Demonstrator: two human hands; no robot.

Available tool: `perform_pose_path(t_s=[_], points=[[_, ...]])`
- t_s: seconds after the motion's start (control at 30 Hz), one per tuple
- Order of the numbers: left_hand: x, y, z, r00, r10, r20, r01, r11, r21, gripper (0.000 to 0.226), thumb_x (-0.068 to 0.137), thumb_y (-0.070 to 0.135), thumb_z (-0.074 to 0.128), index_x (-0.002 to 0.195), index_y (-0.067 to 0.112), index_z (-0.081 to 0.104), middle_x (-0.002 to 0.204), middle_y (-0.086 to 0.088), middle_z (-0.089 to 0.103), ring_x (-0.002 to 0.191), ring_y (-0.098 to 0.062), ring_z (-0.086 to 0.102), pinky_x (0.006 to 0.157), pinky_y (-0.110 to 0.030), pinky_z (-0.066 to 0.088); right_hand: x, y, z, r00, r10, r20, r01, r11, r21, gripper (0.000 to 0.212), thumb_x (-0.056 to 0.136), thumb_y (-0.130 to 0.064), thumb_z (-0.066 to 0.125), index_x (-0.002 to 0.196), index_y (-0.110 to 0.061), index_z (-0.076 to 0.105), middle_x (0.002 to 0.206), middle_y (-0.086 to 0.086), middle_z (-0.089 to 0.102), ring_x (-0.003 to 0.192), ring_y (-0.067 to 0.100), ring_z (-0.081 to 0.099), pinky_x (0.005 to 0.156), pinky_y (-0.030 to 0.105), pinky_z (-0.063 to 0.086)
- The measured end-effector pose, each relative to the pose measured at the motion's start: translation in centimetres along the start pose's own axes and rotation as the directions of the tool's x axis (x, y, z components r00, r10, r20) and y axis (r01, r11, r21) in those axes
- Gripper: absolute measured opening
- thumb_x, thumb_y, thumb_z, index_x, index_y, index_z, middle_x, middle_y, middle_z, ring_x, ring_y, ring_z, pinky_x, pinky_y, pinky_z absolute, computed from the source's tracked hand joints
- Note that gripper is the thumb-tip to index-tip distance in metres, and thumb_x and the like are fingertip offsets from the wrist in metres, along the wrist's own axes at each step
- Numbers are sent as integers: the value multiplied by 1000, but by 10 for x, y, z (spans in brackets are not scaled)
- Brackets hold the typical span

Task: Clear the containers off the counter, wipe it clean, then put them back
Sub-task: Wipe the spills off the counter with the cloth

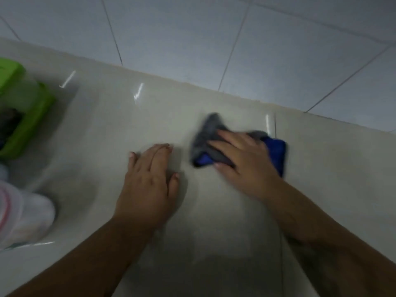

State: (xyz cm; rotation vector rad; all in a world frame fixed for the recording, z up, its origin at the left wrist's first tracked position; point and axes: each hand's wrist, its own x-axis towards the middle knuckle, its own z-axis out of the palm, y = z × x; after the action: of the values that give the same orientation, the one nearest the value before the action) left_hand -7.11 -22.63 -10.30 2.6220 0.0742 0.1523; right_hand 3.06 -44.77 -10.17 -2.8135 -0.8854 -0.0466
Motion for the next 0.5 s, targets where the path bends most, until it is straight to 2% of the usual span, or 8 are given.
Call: perform_pose_path(t_s=[0.07, 0.1, 0.2, 0.23, 0.27, 0.33, 0.43, 0.5], points=[[0, -1, 1, 1000, 25, 11, -25, 1000, 6, 59, 86, 37, 39, 137, 9, 45, 139, -10, 50, 132, -25, 40, 118, -48, 11, -40, 43, -15, 971, 239, -30, -240, 970, -47, 49, 86, -51, 42, 132, -38, 50, 143, -2, 48, 123, 29, 48, 93, 52, 43], [-1, -1, 1, 999, 38, 12, -38, 999, 7, 58, 87, 36, 39, 137, 8, 45, 139, -10, 50, 133, -24, 40, 119, -46, 9, -51, 65, -22, 901, 429, -68, -433, 898, -76, 49, 85, -52, 37, 131, -37, 49, 139, 2, 49, 118, 33, 50, 90, 56, 45], [0, -2, 2, 998, 55, -14, -56, 998, -26, 56, 86, 31, 38, 137, 9, 45, 139, -9, 50, 133, -23, 39, 118, -35, -3, -23, 89, -23, 491, 852, -182, -868, 496, -21, 59, 87, -56, 34, 137, -24, 42, 143, 10, 42, 123, 41, 42, 99, 66, 32], [-1, -1, 1, 998, 50, -28, -52, 997, -62, 54, 87, 28, 39, 137, 10, 44, 139, -8, 49, 134, -22, 37, 118, -32, -5, -1, 81, -19, 418, 890, -181, -904, 427, 14, 61, 87, -55, 35, 138, -22, 42, 143, 11, 41, 127, 41, 39, 102, 67, 28], [-2, -1, -1, 998, 35, -44, -39, 993, -111, 51, 88, 24, 40, 137, 11, 44, 139, -7, 48, 133, -21, 37, 118, -31, -3, 23, 66, -14, 417, 893, -171, -903, 428, 33, 59, 87, -54, 37, 136, -22, 44, 142, 12, 42, 128, 40, 39, 103, 66, 26], [-8, -1, -4, 997, -7, -77, -12, 968, -251, 46, 89, 17, 45, 135, 12, 45, 133, -3, 50, 125, -21, 43, 119, -32, 14, 68, 20, -2, 592, 797, -121, -801, 598, 20, 54, 86, -51, 40, 134, -25, 46, 140, 9, 43, 129, 37, 39, 103, 63, 28], [-29, -8, -24, 973, -159, -170, 79, 914, -398, 40, 90, 14, 50, 130, 12, 50, 121, 7, 44, 114, -10, 45, 102, -17, 28, 73, -71, 20, 935, 354, -29, -355, 931, -87, 53, 87, -55, 43, 135, -33, 45, 144, 1, 40, 130, 31, 37, 99, 61, 32], [-52, -19, -40, 982, -140, -129, 85, 928, -362, 39, 92, 18, 50, 131, 12, 49, 121, 8, 44, 112, -2, 40, 98, -9, 24, 28, -117, 24, 992, 121, 24, -120, 992, -47, 54, 89, -57, 44, 139, -37, 42, 152, -5, 34, 136, 25, 30, 99, 57, 29]])
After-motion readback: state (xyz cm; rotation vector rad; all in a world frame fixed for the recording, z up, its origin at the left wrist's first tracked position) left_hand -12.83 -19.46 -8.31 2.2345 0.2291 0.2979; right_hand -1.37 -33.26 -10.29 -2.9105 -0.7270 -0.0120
